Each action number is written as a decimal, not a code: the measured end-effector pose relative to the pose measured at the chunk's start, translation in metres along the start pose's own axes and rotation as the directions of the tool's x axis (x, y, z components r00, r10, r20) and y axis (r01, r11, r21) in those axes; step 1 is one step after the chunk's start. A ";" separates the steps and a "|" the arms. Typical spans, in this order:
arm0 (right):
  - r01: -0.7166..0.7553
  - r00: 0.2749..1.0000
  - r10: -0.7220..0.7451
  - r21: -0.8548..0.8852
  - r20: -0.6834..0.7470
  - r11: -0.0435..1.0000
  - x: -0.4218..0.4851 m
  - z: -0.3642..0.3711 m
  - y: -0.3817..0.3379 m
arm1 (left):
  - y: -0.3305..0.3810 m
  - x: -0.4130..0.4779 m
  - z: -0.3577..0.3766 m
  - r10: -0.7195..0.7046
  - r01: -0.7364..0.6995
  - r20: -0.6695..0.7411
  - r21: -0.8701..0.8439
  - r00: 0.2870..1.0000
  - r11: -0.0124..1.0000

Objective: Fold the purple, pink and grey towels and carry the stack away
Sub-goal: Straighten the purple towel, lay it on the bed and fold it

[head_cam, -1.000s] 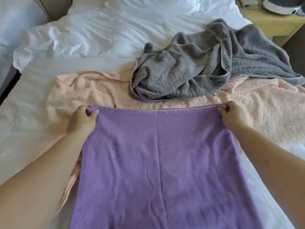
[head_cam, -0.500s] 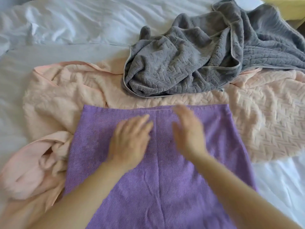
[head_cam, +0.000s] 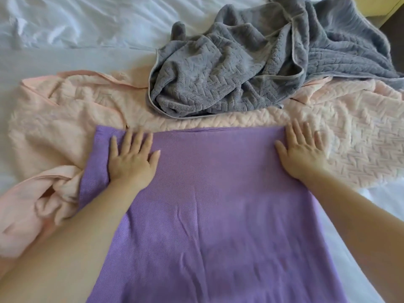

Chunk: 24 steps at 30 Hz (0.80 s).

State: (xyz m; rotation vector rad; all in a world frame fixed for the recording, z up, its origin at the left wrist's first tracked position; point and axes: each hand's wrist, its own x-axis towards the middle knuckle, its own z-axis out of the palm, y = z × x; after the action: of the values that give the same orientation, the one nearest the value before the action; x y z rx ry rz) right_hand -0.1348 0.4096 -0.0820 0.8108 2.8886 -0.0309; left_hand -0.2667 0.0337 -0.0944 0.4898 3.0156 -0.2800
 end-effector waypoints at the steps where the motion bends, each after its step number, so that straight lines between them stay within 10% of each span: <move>1: 0.005 0.998 -0.004 0.027 -0.066 1.000 -0.013 -0.006 -0.011 | 0.007 -0.012 -0.007 -0.008 0.006 -0.044 -0.042 0.999 0.999; 7: 0.401 0.916 -0.393 0.189 -0.078 0.896 -0.166 0.020 -0.114 | 0.052 -0.157 0.001 0.393 -0.407 -0.112 -0.161 0.913 0.899; 17: 0.013 0.999 -0.011 0.041 -0.044 0.999 -0.196 0.025 0.009 | -0.059 -0.205 0.018 0.125 -0.124 -0.191 0.022 0.974 0.992; 24: 0.459 0.888 -0.459 0.151 -0.034 0.876 -0.297 0.045 -0.099 | 0.022 -0.288 0.019 0.195 -0.201 -0.053 -0.164 0.979 0.966</move>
State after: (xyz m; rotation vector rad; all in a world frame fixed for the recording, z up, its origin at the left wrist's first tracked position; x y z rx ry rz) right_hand 0.0705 0.1691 -0.0867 0.1186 3.0303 -0.3106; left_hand 0.0140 -0.0379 -0.0877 0.7801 2.9581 -0.0031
